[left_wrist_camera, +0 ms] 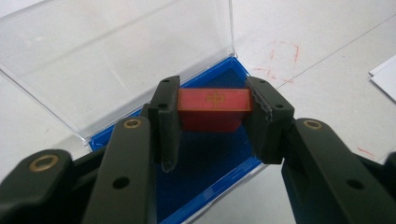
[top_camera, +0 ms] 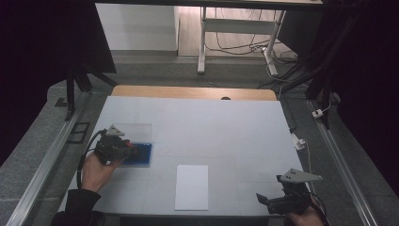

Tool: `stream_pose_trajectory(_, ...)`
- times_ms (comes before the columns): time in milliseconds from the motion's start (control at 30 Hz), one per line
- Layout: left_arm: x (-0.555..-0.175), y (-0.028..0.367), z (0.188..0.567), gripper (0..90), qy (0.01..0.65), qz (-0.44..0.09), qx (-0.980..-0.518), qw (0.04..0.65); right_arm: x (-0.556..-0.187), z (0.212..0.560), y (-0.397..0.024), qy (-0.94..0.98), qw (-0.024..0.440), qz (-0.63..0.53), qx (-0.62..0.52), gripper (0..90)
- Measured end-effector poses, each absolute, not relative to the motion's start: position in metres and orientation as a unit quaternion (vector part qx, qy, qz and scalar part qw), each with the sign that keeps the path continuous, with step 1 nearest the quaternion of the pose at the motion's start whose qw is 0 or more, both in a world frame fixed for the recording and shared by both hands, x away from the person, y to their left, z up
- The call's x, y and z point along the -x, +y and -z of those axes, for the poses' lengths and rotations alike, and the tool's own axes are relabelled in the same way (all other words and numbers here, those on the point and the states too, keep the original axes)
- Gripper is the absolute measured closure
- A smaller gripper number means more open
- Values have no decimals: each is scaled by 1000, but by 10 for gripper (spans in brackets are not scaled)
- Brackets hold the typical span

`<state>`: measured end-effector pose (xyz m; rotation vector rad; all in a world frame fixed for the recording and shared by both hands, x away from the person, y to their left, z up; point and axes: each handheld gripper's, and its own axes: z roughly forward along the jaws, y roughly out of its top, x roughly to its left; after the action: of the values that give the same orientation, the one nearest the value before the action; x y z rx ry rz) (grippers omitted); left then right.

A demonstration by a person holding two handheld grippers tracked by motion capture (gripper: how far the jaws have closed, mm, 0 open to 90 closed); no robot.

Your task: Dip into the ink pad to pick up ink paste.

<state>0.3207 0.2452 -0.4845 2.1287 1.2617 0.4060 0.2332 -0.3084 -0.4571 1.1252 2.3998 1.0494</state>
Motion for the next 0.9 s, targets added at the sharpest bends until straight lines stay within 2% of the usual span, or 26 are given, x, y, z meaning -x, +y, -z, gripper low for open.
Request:
stream_pose_trajectory(767, -335, 241, 501, 582, 487, -130, -811, 297, -233, 457, -308, 833, 144, -364, -391, 0)
stream_pose_trajectory(900, -334, 237, 501, 583, 476, -142, -819, 288, -233, 457, -309, 833, 144, -364, -391, 0)
